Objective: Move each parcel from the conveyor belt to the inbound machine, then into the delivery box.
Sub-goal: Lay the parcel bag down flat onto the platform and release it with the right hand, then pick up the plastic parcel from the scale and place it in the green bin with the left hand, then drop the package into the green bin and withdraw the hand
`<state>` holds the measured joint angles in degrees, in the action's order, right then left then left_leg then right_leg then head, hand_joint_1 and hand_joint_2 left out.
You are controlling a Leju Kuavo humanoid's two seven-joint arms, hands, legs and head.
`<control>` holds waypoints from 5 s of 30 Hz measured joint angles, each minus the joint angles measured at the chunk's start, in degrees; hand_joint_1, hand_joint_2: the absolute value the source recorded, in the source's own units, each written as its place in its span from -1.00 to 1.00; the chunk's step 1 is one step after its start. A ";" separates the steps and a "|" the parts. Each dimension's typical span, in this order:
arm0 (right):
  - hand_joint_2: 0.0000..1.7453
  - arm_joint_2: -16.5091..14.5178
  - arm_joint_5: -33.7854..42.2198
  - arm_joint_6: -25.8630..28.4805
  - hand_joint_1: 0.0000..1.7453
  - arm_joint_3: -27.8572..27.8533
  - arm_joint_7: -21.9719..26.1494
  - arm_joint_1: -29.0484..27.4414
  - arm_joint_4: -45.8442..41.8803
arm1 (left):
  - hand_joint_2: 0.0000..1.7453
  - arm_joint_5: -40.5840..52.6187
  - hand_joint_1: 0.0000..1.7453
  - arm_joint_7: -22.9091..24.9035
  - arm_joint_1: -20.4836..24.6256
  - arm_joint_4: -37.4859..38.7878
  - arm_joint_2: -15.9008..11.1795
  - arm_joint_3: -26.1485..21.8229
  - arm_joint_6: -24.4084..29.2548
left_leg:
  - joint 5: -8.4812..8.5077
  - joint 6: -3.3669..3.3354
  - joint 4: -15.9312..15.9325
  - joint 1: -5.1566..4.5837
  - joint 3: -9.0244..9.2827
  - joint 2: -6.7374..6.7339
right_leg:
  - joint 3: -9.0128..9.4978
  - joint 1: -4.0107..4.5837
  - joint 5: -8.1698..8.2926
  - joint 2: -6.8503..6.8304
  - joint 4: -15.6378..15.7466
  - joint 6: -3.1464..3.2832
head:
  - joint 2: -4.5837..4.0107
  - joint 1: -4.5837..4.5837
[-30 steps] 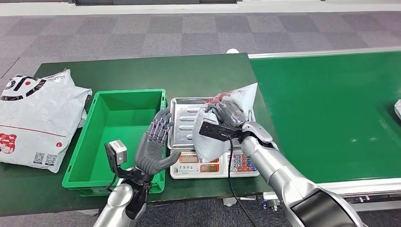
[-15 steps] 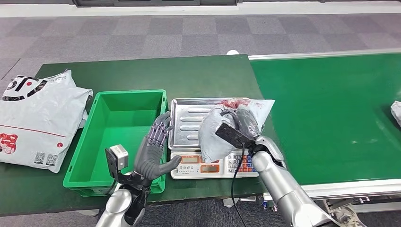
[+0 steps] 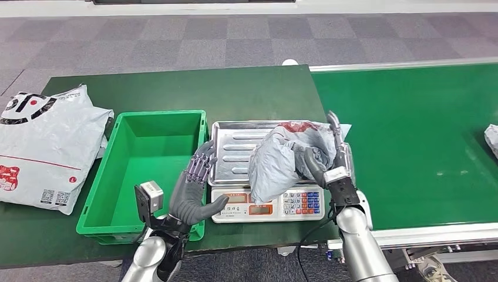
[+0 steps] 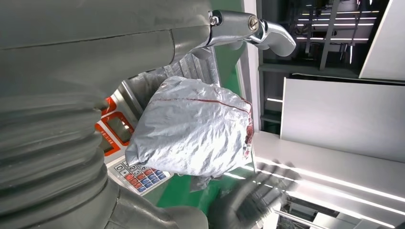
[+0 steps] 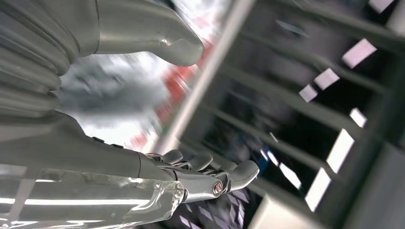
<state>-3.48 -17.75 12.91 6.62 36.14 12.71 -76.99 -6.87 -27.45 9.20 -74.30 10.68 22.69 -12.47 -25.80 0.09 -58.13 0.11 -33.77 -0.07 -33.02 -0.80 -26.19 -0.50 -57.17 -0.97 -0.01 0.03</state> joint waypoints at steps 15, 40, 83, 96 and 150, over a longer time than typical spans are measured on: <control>1.00 -1.72 11.12 8.07 -1.00 -4.33 4.15 -6.28 -23.96 | 1.00 2.02 -1.00 0.40 2.58 2.22 0.41 0.00 4.20 | 0.00 0.00 0.00 -0.02 -0.21 -0.09 | -0.25 0.00 0.00 0.05 0.00 0.00 | -0.02 0.00; 1.00 -1.88 9.08 9.89 -1.00 0.80 4.06 -3.17 -23.86 | 1.00 37.28 -1.00 14.31 25.63 35.12 9.93 12.59 29.44 | 0.11 -0.11 -0.03 -0.08 -0.37 0.03 | -0.29 -0.05 0.13 -0.06 0.00 -0.06 | 0.00 -0.01; 1.00 -3.80 3.20 7.21 -1.00 2.40 4.06 0.36 -15.34 | 1.00 23.01 1.00 -1.84 25.41 40.26 10.37 15.37 48.04 | 0.23 -0.10 -0.02 -0.08 -0.61 0.08 | -0.51 -0.04 0.20 -0.10 -0.04 -0.07 | -0.01 -0.01; 1.00 -3.77 4.17 7.51 -1.00 2.40 4.06 0.30 -15.16 | 1.00 19.35 1.00 -6.04 25.05 34.49 7.44 6.26 51.46 | 0.28 -0.10 -0.02 -0.07 -0.66 0.16 | -0.55 -0.05 0.20 -0.18 -0.07 -0.07 | -0.01 -0.01; 1.00 -1.86 -15.97 10.35 -1.00 -13.17 -5.64 -6.50 -16.32 | 1.00 66.93 -1.00 21.02 0.94 -2.06 -2.64 -17.88 34.59 | 0.22 -0.05 -0.02 -0.04 -0.73 -0.01 | -0.73 -0.02 0.16 0.03 -0.06 -0.02 | 0.00 -0.01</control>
<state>-5.34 -33.72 23.26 -6.55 30.50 6.20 -93.31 60.06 -6.43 10.13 -76.36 8.03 4.81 22.12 -25.58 0.04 -58.15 0.07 -34.50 -0.08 -33.75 -0.82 -26.04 -0.47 -57.23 -1.00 -0.01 0.02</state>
